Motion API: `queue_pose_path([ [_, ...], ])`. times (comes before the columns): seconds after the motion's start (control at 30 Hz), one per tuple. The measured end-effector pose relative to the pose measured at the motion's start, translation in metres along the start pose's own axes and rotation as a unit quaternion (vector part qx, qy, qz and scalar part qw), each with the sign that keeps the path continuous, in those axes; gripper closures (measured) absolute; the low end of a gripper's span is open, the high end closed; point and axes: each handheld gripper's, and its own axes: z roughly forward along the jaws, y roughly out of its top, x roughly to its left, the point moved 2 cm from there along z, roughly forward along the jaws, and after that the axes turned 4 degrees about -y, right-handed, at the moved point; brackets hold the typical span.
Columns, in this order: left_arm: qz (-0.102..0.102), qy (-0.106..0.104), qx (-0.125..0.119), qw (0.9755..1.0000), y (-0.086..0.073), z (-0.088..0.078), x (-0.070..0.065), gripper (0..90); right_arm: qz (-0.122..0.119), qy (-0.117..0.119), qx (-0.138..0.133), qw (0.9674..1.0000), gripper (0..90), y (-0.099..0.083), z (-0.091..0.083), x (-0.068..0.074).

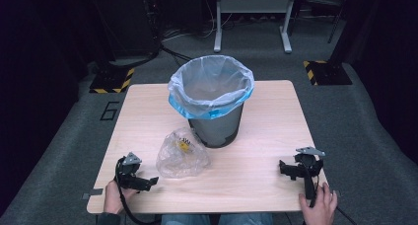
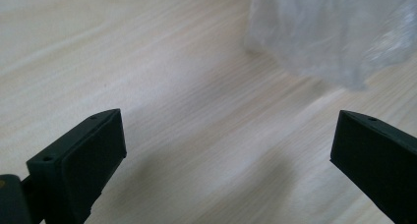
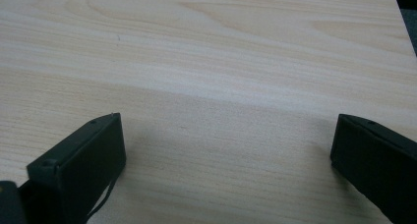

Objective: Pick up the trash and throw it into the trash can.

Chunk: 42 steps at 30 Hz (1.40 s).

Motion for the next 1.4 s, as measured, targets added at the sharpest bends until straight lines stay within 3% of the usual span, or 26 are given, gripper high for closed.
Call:
queue_pose_path([
  [0.33, 0.048, -0.003, -0.009, 0.9988, 0.035, -0.023, -0.013, 0.0, 0.000, 0.000, 0.000, 1.0000, 0.0, 0.000, 0.000, 0.000],
  [0.37, 0.049, -0.007, -0.008, 0.9988, 0.038, -0.024, -0.015, 0.0, 0.000, 0.000, 0.000, 1.0000, 0.0, 0.000, 0.000, 0.000],
  [0.4, 0.063, -0.008, -0.004, 0.9979, 0.046, -0.025, -0.017, 0.0, 0.001, 0.002, 0.000, 1.0000, 0.0, 0.000, 0.000, 0.000],
  [0.7, 0.099, -0.008, 0.005, 0.9950, 0.072, -0.026, -0.025, 0.0, 0.000, 0.000, 0.000, 1.0000, 0.0, 0.000, 0.000, 0.000],
  [0.9, 0.123, -0.013, 0.011, 0.9923, 0.091, -0.019, -0.034, 0.0, 0.000, 0.000, 0.000, 1.0000, 0.0, 0.000, 0.000, 0.000],
  [1.03, 0.145, -0.022, 0.029, 0.9888, 0.106, -0.005, -0.044, 0.0, 0.000, 0.000, 0.000, 1.0000, 0.0, 0.000, 0.000, 0.000],
  [1.4, 0.161, -0.032, 0.055, 0.9850, 0.116, 0.026, -0.061, 0.0, 0.000, 0.001, 0.000, 1.0000, 0.0, 0.000, 0.000, 0.000],
])
